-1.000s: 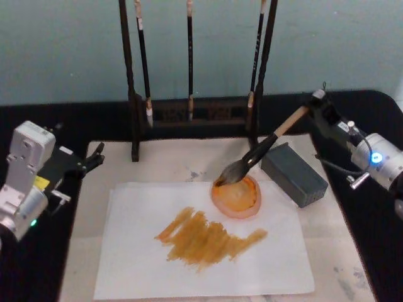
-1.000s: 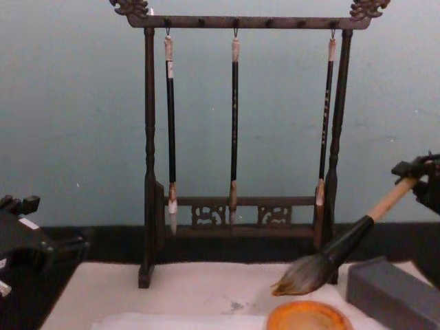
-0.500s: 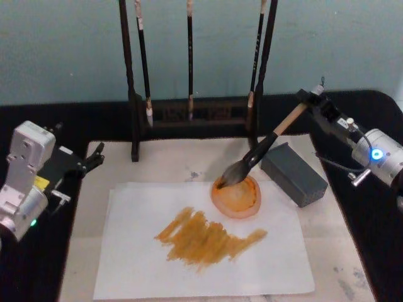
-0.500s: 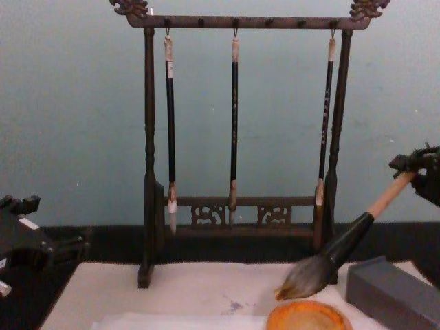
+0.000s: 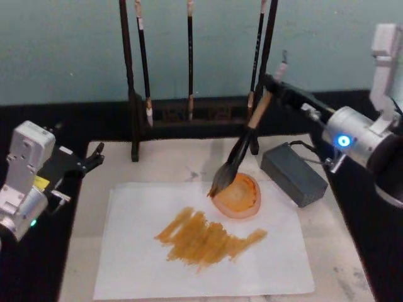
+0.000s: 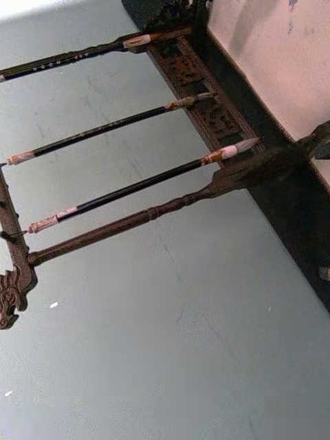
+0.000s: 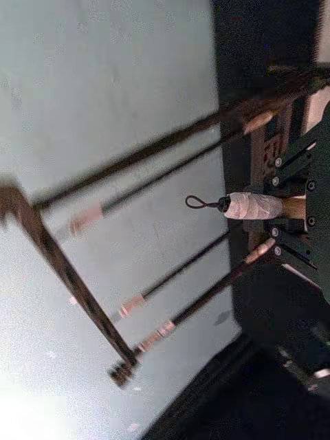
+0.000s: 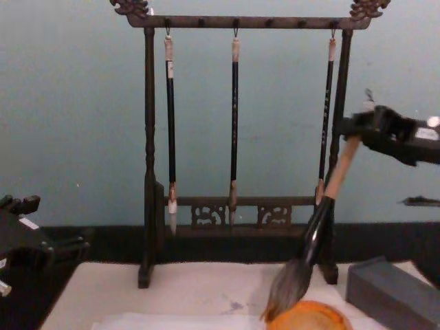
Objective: Pick up the brush from the inkstone, write on the paper, then place the brush back to its original position.
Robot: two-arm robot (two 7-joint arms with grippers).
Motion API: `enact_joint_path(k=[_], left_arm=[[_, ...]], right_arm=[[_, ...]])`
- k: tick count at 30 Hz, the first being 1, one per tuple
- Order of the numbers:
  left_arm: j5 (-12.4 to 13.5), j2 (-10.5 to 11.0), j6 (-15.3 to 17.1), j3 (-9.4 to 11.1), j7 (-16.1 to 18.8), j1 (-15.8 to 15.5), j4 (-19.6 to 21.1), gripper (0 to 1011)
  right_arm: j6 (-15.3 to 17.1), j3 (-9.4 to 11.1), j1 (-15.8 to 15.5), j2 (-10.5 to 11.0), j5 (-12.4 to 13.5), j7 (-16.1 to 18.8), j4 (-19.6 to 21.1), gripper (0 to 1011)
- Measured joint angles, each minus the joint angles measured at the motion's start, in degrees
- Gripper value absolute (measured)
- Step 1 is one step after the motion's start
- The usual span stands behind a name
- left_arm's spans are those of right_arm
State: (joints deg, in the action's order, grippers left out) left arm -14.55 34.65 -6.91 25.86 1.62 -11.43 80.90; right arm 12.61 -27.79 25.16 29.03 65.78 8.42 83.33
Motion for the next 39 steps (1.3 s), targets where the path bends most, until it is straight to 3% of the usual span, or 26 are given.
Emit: enact_joint_path(k=[6,7,10,14,39], left_arm=[[0.0,0.0,0.0,0.0,0.0,0.0,0.0,1010],[0.0,0.0,0.0,0.0,0.0,0.0,0.0,1009],[0.0,0.0,0.0,0.0,0.0,0.0,0.0,1010],[0.0,0.0,0.0,0.0,0.0,0.0,0.0,1010],[0.0,0.0,0.0,0.0,0.0,0.0,0.0,1010]], right_arm=[[-1.8,-4.5,1.4,1.0,-10.8,-1.6,3.9,163],[-1.8,-4.5,1.4,1.0,-10.8,-1.6,3.9,163],[-2.8,-6.2,1.9,1.5,-15.8,-2.2,5.4,163],[-3.4,-7.1,2.2,1.7,-19.4,-2.6,6.7,163],[-3.7,-6.8,2.1,1.5,-20.3,-2.7,7.2,163]])
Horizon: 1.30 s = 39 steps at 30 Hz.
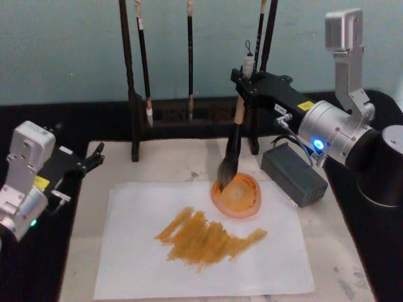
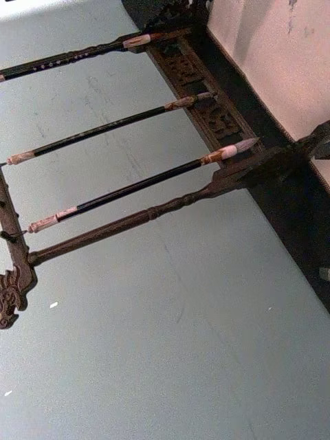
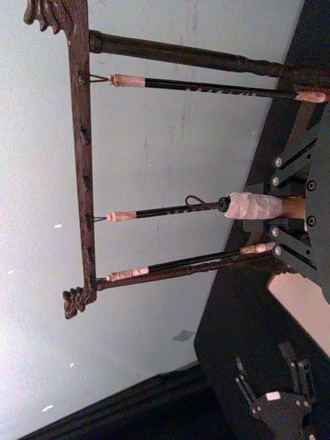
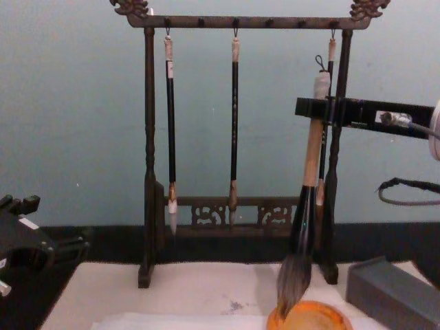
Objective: Pick up the brush from the inkstone, write on the paper, then place the brush back to its original position.
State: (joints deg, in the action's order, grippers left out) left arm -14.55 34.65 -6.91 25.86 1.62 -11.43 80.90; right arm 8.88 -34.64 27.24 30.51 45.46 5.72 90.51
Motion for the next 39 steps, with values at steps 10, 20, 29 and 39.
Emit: enact_joint_path(k=[10,20,29,39], left_arm=[[0.0,0.0,0.0,0.0,0.0,0.0,0.0,1010],[0.0,0.0,0.0,0.0,0.0,0.0,0.0,1010],[0.0,0.0,0.0,0.0,0.0,0.0,0.0,1010],[0.0,0.0,0.0,0.0,0.0,0.0,0.0,1010]], right_arm=[[0.9,-2.2,4.4,-0.4,-6.1,3.2,1.0,163],[1.6,-3.7,5.2,-1.7,-9.5,4.8,3.8,163],[1.1,-4.6,3.3,-2.6,-10.9,6.2,4.6,163],[1.4,-5.9,0.6,-4.1,-11.6,8.8,4.4,163]])
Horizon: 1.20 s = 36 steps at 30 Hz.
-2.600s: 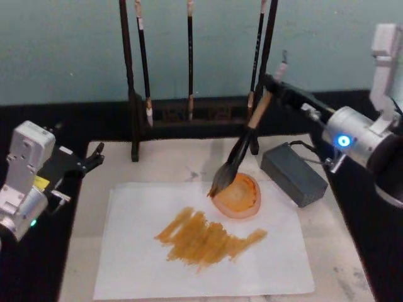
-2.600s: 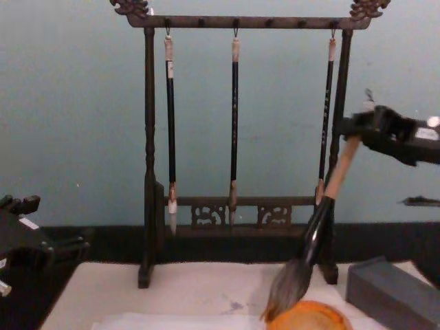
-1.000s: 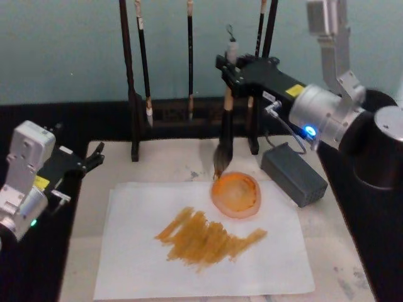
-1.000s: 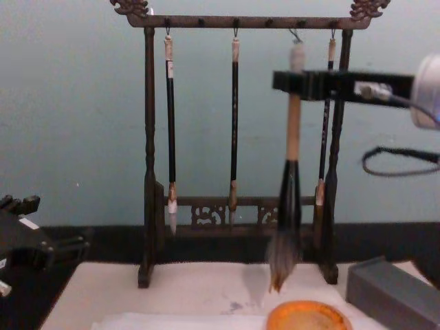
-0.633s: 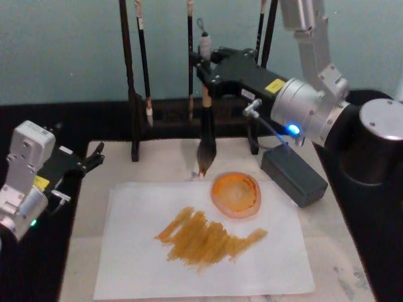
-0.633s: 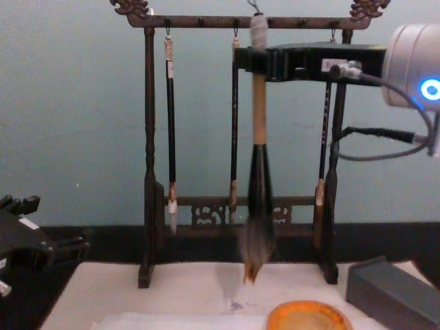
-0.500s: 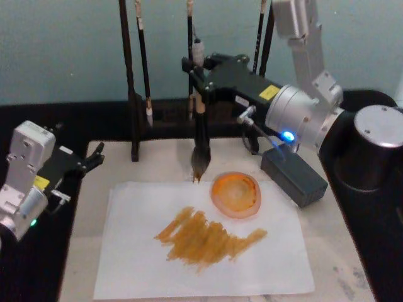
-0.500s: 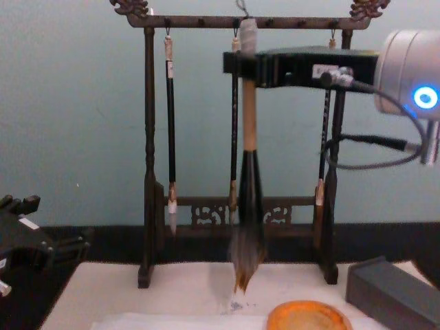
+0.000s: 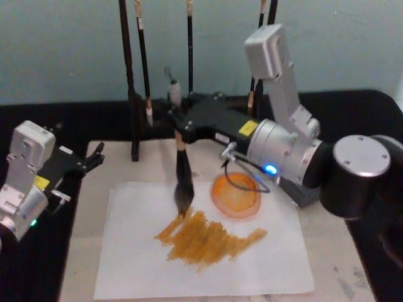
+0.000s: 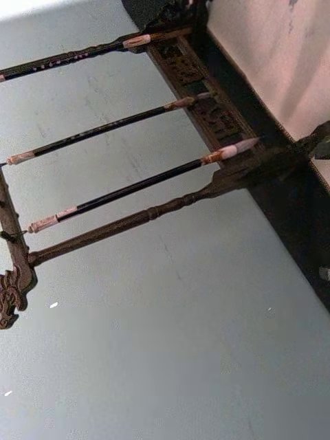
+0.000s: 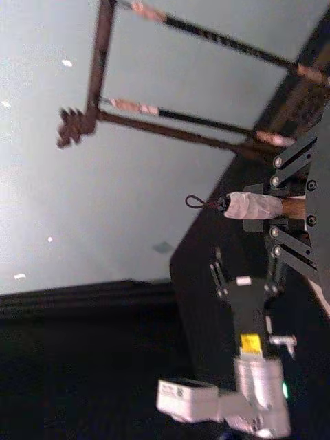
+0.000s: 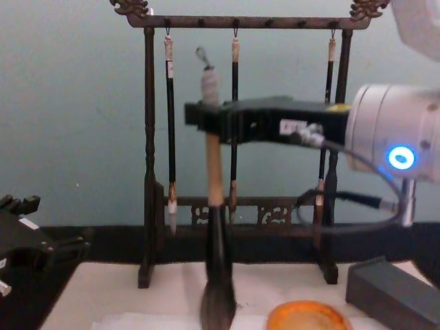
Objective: Pick up the brush from the inkstone, write on the paper, then place the brush back to its original position.
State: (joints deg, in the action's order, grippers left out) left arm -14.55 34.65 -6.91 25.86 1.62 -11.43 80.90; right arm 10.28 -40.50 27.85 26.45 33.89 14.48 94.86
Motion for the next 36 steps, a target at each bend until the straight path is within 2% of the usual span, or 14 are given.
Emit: enact_joint_path(k=[8,18,28,36], left_arm=[[0.0,0.0,0.0,0.0,0.0,0.0,0.0,1010],[0.0,0.0,0.0,0.0,0.0,0.0,0.0,1010],[0.0,0.0,0.0,0.0,0.0,0.0,0.0,1010],[0.0,0.0,0.0,0.0,0.0,0.0,0.0,1010]], right_arm=[[0.1,-0.8,-1.6,-1.4,-1.2,1.2,-0.6,163],[0.5,-0.4,-3.0,-2.4,-1.7,2.4,-1.7,163],[0.7,1.1,-3.8,-3.0,-2.7,2.6,-2.6,163],[0.8,3.1,-4.3,-3.0,-4.0,2.0,-3.8,163]])
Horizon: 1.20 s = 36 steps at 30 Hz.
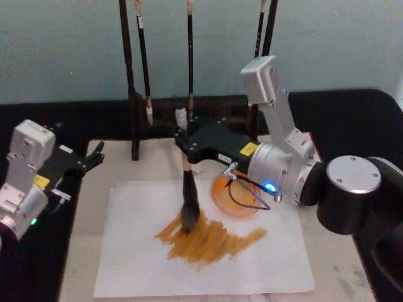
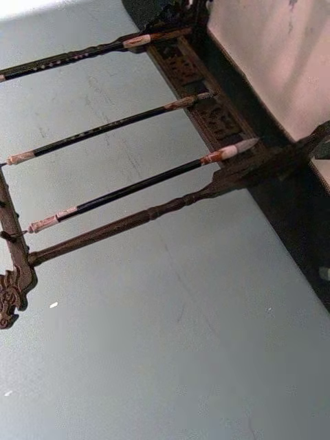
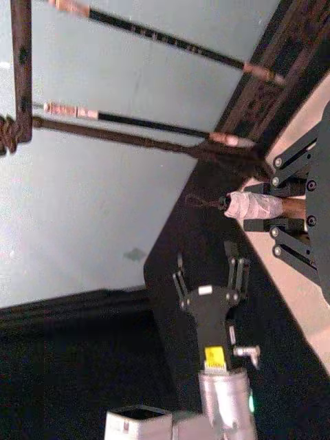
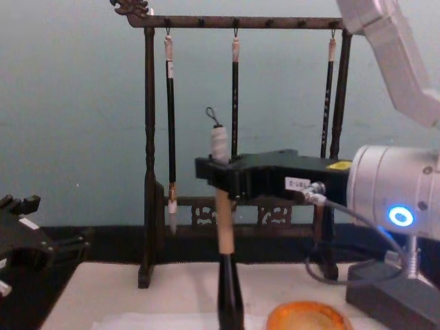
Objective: Pick up the brush from the inkstone, write on the paper, then place the brush back to its original position.
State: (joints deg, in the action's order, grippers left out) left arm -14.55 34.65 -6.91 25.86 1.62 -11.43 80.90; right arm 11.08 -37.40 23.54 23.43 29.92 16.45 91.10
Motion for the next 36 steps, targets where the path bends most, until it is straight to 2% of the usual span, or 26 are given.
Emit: enact_joint_path(k=[7,16,25,36], left_arm=[[0.0,0.0,0.0,0.0,0.0,0.0,0.0,1010],[0.0,0.0,0.0,0.0,0.0,0.0,0.0,1010],[0.0,0.0,0.0,0.0,0.0,0.0,0.0,1010],[0.0,0.0,0.0,0.0,0.0,0.0,0.0,1010]], right_arm=[[0.0,2.0,-0.4,-0.1,-0.6,-0.3,-0.5,163],[-0.2,3.1,-0.9,-1.1,-1.4,0.6,-0.4,163],[-2.1,2.8,-1.1,-2.6,-2.7,3.4,1.7,163],[-1.7,1.1,-1.7,-4.6,-3.9,7.0,1.5,163]])
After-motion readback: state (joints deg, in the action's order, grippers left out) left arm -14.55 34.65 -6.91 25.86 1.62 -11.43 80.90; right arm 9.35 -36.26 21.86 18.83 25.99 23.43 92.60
